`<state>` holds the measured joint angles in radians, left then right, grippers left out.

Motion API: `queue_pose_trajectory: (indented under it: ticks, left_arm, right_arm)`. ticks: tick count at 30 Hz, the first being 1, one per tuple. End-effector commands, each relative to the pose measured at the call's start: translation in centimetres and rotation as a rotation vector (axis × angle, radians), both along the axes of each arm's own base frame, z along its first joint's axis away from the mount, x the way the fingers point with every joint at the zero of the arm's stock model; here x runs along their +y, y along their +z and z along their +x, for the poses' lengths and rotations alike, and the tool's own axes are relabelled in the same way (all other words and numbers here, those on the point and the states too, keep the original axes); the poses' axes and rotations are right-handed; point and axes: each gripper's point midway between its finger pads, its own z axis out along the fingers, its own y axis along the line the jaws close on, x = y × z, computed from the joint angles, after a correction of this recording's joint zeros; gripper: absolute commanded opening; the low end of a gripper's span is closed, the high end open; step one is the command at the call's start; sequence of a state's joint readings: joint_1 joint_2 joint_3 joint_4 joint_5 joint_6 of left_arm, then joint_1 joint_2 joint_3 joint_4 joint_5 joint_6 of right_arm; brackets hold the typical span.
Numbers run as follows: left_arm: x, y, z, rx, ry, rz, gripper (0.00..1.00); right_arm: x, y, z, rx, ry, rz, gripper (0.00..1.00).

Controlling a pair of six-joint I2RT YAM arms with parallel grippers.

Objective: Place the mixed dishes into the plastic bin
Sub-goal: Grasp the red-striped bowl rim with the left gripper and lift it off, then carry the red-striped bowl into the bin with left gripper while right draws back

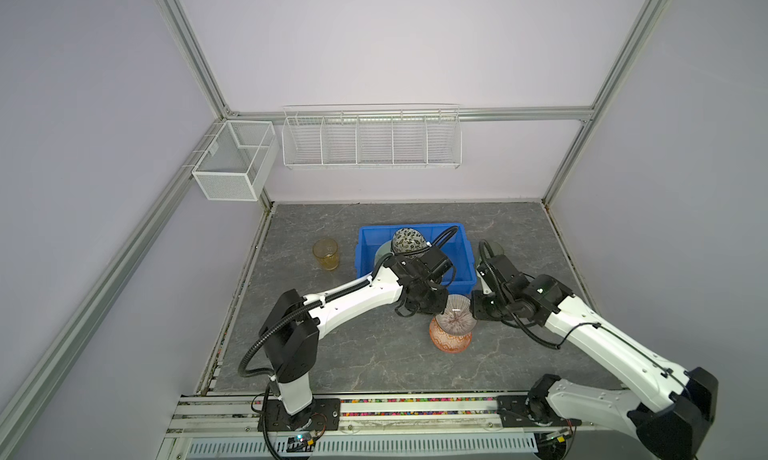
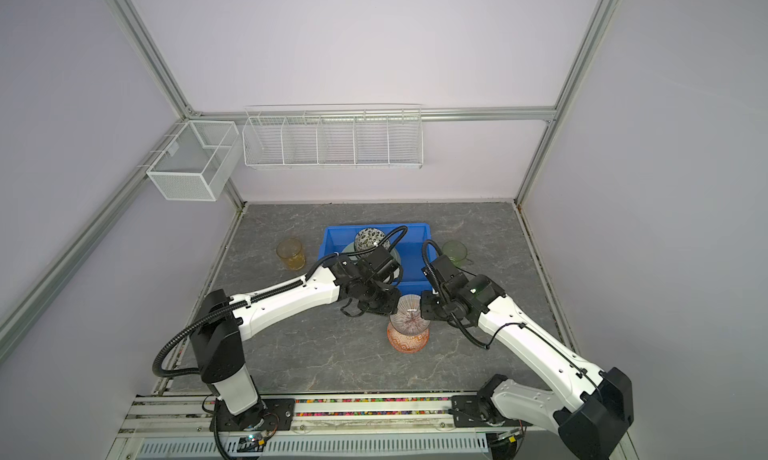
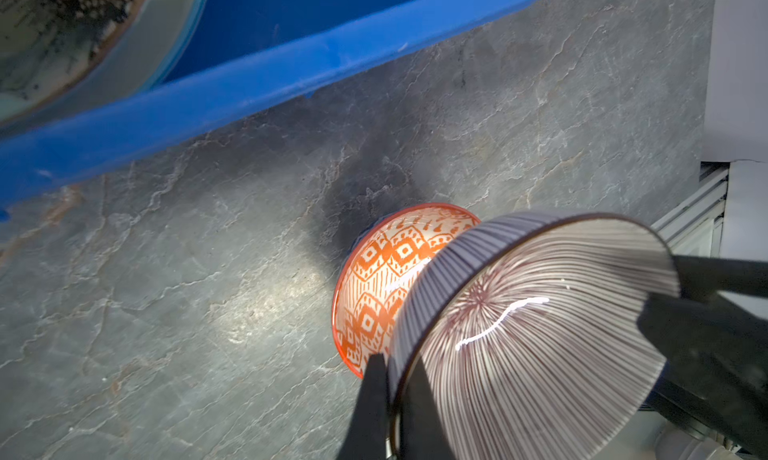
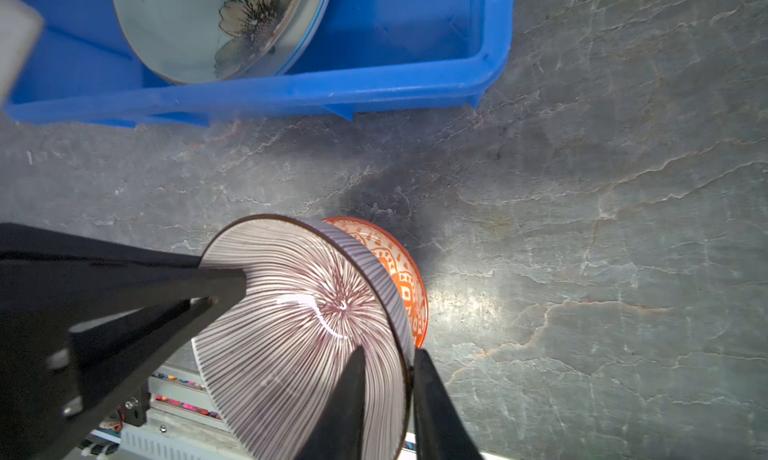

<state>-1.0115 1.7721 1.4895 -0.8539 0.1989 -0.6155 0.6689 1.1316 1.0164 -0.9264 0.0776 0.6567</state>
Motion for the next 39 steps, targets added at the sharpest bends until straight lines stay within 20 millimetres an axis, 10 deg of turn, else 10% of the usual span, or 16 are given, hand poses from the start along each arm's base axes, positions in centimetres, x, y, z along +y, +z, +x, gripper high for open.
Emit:
queue_pose_trajectory:
  ticks: [1, 18, 30, 39]
  left_arm:
    - [-0.4, 1.7, 1.1, -0.040, -0.010, -0.026, 0.00]
    - [3.9, 6.1, 9.8, -0.176, 0.093, 0.025, 0.00]
    - [10.5, 8.4, 18.6, -0.262, 0.263, 0.126, 0.00]
    - [10.9, 7.7, 22.5, -0.270, 0.271, 0.167, 0.00]
  right_arm:
    - [0.0, 1.5, 0.3, -0.043, -0.012, 0.033, 0.30]
    - [-3.1, 2.7, -2.8, -0.092, -0.070, 0.069, 0.93]
    - [-5.6, 1.7, -5.3, -0.088, -0.160, 0.088, 0.99]
    - [-6.7, 0.7, -6.4, -0.081, -0.214, 0.102, 1.00]
